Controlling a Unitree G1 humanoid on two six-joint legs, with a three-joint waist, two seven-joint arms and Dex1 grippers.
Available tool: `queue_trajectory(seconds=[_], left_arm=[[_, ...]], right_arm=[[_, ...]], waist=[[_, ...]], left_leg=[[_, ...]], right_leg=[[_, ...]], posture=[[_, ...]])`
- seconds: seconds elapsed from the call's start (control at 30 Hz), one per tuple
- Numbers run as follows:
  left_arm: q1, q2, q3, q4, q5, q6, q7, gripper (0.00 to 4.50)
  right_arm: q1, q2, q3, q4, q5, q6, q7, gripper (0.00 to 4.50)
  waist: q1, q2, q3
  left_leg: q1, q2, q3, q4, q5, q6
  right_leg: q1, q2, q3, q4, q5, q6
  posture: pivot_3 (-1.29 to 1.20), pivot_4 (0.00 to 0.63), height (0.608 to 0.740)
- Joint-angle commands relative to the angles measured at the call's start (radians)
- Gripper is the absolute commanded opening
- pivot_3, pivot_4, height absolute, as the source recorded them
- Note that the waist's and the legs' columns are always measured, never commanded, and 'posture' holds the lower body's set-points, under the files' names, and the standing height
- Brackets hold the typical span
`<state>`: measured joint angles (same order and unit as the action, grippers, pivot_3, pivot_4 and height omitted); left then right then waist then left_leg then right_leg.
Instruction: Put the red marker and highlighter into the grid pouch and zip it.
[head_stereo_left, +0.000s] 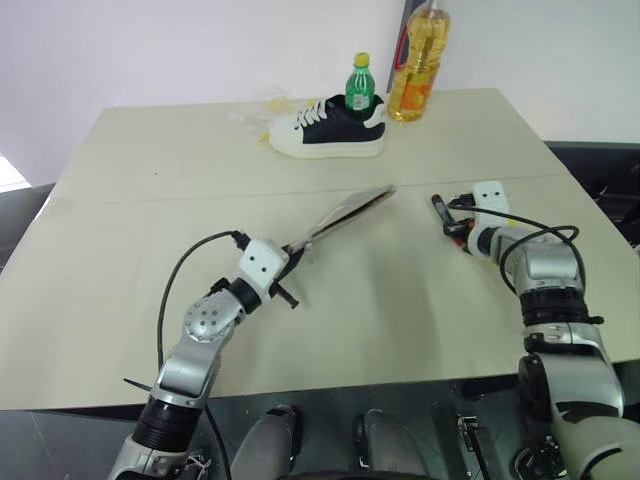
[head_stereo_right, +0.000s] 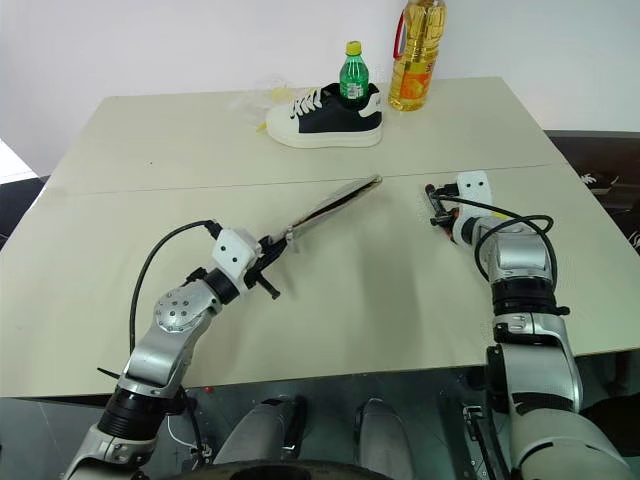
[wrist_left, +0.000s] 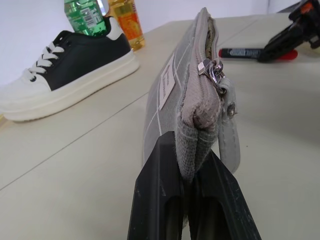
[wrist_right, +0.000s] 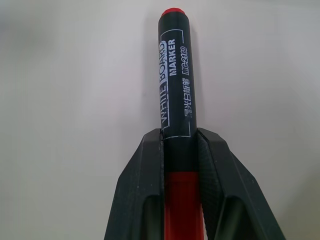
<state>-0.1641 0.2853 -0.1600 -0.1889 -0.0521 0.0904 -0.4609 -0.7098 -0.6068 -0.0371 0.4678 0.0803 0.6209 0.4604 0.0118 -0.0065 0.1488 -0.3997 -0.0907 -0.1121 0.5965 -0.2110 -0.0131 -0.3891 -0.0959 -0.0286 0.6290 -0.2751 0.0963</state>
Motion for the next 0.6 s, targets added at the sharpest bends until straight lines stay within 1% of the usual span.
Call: queue_trajectory(seconds=[0.03,0.13,0.23,0.4,0.6], left_arm=[[-0.016,0.014,0.031,-0.018,-0.01,-0.017,-0.005,0.0],[-0.017,0.023,0.037,-0.016,-0.019,-0.017,-0.019,0.0],[-0.017,0.026,0.039,-0.015,-0.023,-0.017,-0.027,0.0],[-0.018,0.021,0.033,-0.02,-0.024,-0.014,-0.032,0.0],[-0.013,0.022,0.026,-0.038,-0.025,-0.008,-0.043,0.0]], right_arm=[[0.032,-0.114,0.062,-0.204,-0.043,-0.219,0.166,0.35],[0.111,-0.207,0.067,-0.364,0.012,-0.327,0.351,0.35],[0.165,-0.266,0.071,-0.467,0.044,-0.34,0.464,0.35],[0.171,-0.249,0.083,-0.524,0.06,-0.304,0.502,0.35],[0.162,-0.233,0.113,-0.506,0.018,-0.327,0.492,0.35]], waist=[[-0.001,0.0,0.0],[0.0,0.0,0.0],[-0.001,-0.001,0.0],[0.001,-0.001,0.0],[0.003,-0.001,0.0]], left_leg=[[0.0,0.0,0.0,0.0,0.0,0.0],[0.0,0.001,0.0,0.0,0.0,0.0],[0.001,0.001,0.0,0.0,0.0,0.0],[0.001,0.001,0.0,0.001,0.0,0.0],[0.0,0.001,0.0,0.001,0.0,0.0]], right_leg=[[0.0,0.0,0.0,0.0,0.0,0.0],[0.001,0.001,0.0,0.0,0.0,0.001],[0.002,0.001,-0.001,0.0,0.0,0.001],[0.002,0.0,0.0,0.0,0.0,0.0],[0.001,-0.001,0.0,-0.001,0.0,0.0]], posture=[[0.0,0.15,0.738],[0.0,0.15,0.738],[0.0,0.15,0.738],[0.0,0.15,0.738],[0.0,0.15,0.738]])
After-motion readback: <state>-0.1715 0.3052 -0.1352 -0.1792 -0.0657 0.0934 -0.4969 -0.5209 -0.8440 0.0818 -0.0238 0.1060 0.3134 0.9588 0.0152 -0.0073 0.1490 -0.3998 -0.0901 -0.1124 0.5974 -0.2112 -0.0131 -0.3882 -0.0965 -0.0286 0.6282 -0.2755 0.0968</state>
